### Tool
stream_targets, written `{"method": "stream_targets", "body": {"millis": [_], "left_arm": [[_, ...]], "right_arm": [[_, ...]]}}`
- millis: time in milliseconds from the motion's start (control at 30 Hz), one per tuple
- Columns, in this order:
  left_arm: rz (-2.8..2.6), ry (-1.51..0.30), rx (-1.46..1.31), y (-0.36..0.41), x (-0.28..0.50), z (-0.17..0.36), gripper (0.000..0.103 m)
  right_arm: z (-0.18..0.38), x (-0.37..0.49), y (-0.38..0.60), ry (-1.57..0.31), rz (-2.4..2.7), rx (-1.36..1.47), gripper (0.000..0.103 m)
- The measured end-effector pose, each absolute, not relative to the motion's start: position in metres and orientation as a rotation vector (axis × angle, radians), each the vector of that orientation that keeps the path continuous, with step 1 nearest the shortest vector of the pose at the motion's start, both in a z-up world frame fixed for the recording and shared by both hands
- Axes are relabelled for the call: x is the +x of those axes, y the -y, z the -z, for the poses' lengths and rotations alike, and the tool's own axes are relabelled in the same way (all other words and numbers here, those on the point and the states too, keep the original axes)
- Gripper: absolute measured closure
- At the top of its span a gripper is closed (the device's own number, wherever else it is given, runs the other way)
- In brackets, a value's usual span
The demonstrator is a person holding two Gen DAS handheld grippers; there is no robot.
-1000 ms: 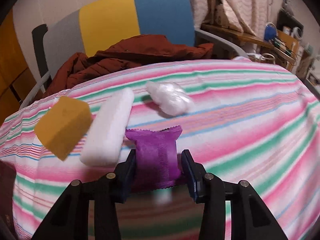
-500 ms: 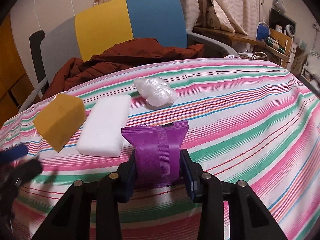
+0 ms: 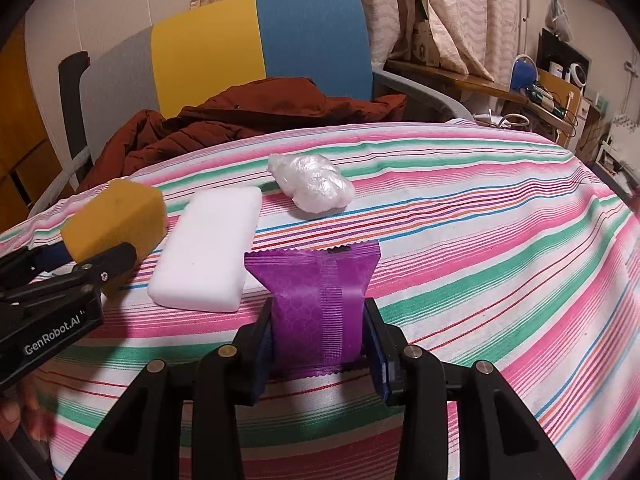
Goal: Organize objects
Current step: 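Grasp the yellow sponge with the left tool while the right tool holds the purple packet, then carry the yellow sponge and purple packet to the gold tray and release both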
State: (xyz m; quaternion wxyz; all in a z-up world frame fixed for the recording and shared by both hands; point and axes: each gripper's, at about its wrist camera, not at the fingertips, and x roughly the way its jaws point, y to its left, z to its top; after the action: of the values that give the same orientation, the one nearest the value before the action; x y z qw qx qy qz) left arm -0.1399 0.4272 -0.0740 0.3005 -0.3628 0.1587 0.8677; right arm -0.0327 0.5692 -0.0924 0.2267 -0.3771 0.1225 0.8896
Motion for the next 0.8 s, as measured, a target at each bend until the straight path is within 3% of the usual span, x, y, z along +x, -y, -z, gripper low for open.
{"method": "stream_targets", "body": {"millis": [133,600,800], "left_arm": [[-2.284,-0.500,-0.956,-0.435,-0.136,0.081,0.060],[-2.383,-0.349,-0.900,-0.389,-0.117,0.073,0.064],[-2.370,-0.400,-0.817,-0.386,-0.089,0.069,0.064]], "right_arm": [[0.092,-0.033,-0.569,-0.334,-2.450,-1.037,0.062],[0.090,-0.030,-0.565,-0.300,-2.445,-1.007,0.064],[0.082,-0.025,-0.558,-0.253,-2.472,-0.947,0.066]]}}
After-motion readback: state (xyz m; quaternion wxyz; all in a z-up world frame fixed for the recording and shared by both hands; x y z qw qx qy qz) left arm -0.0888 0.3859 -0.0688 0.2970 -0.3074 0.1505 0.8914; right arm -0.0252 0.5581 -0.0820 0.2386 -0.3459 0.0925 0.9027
